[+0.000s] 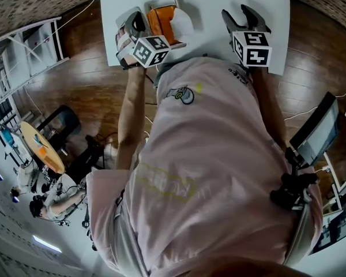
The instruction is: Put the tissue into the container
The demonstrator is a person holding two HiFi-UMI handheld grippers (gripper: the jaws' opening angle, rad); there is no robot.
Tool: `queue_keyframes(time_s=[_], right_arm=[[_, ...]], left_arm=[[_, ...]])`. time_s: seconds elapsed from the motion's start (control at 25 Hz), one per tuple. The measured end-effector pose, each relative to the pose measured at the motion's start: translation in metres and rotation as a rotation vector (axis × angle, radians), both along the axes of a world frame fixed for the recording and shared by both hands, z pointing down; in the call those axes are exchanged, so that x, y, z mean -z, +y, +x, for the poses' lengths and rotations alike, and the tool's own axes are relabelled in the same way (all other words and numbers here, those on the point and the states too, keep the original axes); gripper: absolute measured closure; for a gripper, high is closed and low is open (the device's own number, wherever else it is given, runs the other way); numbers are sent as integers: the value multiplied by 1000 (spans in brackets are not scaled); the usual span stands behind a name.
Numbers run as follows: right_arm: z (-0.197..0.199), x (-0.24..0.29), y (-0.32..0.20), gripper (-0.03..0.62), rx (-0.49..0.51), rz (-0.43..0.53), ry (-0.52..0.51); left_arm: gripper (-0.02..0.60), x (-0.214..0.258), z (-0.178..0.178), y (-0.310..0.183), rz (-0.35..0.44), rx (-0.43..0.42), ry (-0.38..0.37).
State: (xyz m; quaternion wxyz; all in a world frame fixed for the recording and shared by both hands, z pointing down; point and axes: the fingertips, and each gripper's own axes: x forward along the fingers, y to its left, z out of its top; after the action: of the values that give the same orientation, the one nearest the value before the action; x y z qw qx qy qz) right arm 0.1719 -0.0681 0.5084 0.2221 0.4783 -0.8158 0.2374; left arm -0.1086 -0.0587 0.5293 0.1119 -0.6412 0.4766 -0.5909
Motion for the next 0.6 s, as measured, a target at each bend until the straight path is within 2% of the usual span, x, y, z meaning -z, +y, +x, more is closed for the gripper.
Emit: queue_keyframes(time_s=[0.04,0.12,0.16,0.2,0.28,0.32,0.36,0.4,0.44,0.48,0.52,0.6], right_arm=[[-1,0,1,341,-1,-1,-3],[-3,-1,0,341,2,-10,-5],[-4,-1,0,341,6,-9,-2],[-4,0,-1,341,9,-4,2],[-7,5,-1,341,15,14,-2],[-11,7,1,341,31,21,-15],[-21,8,5,341,75,26,-30],[-35,9,12,342,155,29,-38],[-53,9,20,363,264,31,-29],[-71,8,30,370,377,33,-5],[-87,8,37,370,466,35,20],[-105,12,43,370,540,39,26]], left_arm=[[580,-3,6,6,-15,-49,-3],[582,-39,17,27,-182,-230,-102],[583,-46,17,30,-207,-270,-127],[581,-32,16,25,-143,-247,-73],[580,22,21,15,52,-142,207],[581,28,25,21,46,-158,264],[583,10,27,36,-54,-237,186],[582,-20,26,53,-192,-347,19],[600,-46,25,65,-290,-450,-148],[583,-53,24,67,-295,-515,-240],[581,-42,24,62,-226,-519,-239],[583,-6,20,49,-82,-445,-129]])
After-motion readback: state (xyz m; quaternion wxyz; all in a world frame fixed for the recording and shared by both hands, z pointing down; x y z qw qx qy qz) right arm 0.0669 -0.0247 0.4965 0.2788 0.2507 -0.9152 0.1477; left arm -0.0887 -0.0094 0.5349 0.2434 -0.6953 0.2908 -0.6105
